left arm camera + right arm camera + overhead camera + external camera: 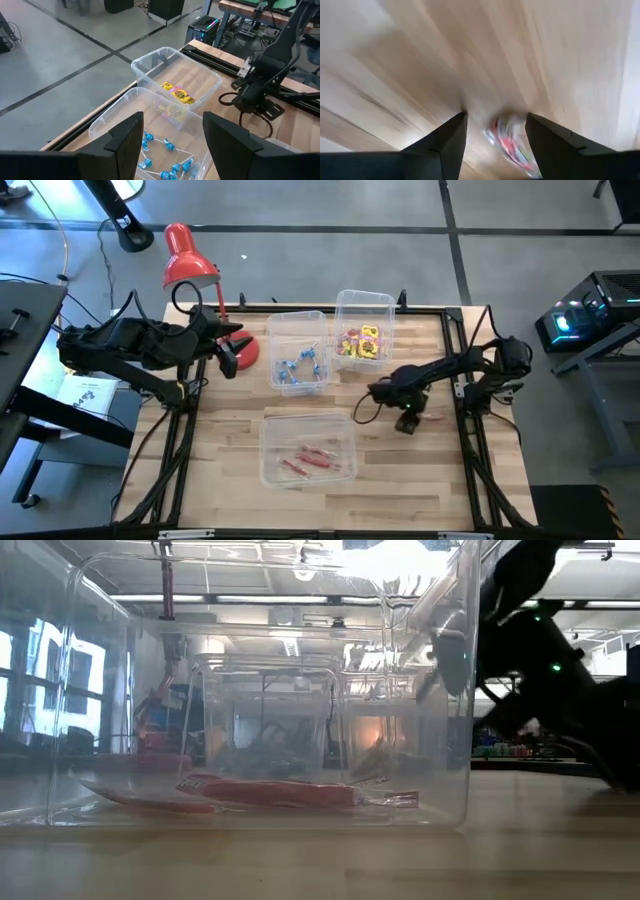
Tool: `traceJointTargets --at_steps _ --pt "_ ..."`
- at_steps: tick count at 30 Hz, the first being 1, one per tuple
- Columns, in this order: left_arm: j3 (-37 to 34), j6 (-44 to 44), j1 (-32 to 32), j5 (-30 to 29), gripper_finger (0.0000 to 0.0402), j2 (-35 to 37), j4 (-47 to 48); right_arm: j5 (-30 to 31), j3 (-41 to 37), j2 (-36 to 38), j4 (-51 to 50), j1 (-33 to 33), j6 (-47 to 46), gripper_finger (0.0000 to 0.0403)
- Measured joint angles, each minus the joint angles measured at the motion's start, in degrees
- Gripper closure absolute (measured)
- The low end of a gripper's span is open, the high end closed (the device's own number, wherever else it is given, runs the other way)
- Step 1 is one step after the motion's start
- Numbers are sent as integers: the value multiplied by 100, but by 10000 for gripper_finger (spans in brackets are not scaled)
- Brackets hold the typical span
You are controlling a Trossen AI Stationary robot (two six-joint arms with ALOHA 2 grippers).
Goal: Sort candy
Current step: Put the red gummy into the bottom transparent bin
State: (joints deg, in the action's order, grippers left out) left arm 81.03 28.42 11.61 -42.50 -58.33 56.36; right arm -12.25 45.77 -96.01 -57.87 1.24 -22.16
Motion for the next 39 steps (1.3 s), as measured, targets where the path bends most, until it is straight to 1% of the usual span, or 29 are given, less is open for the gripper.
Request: traceJointTargets --at_steps 4,6,7,9,11,13,16,19,22,27,39 --pt "0 -2 0 0 202 0 2 17 290 2 375 -222 -70 208" --pt "0 -7 0 0 202 0 2 192 435 2 345 -349 -152 217" --pt "0 -17 0 0 202 0 4 376 525 2 201 -406 -238 223" --pt "0 -80 0 0 202 0 8 671 653 7 -413 -485 -381 232" --pt "0 -108 0 -2 202 0 8 772 707 7 -938 -544 -425 241" --pt "0 -105 0 -1 202 -1 10 729 652 9 -1200 -594 -466 249" --pt "0 -104 0 54 202 0 21 516 252 9 -1493 -662 -583 255" --pt "0 -105 0 223 202 0 24 293 -161 9 -1350 -665 -815 256" --pt "0 -103 0 285 202 0 24 18 -342 9 -977 -686 -891 256" --pt "0 -59 0 291 202 0 24 170 -297 9 -612 -739 -754 256" --pt "0 4 0 293 202 -2 27 21 -395 23 -144 -758 -486 261"
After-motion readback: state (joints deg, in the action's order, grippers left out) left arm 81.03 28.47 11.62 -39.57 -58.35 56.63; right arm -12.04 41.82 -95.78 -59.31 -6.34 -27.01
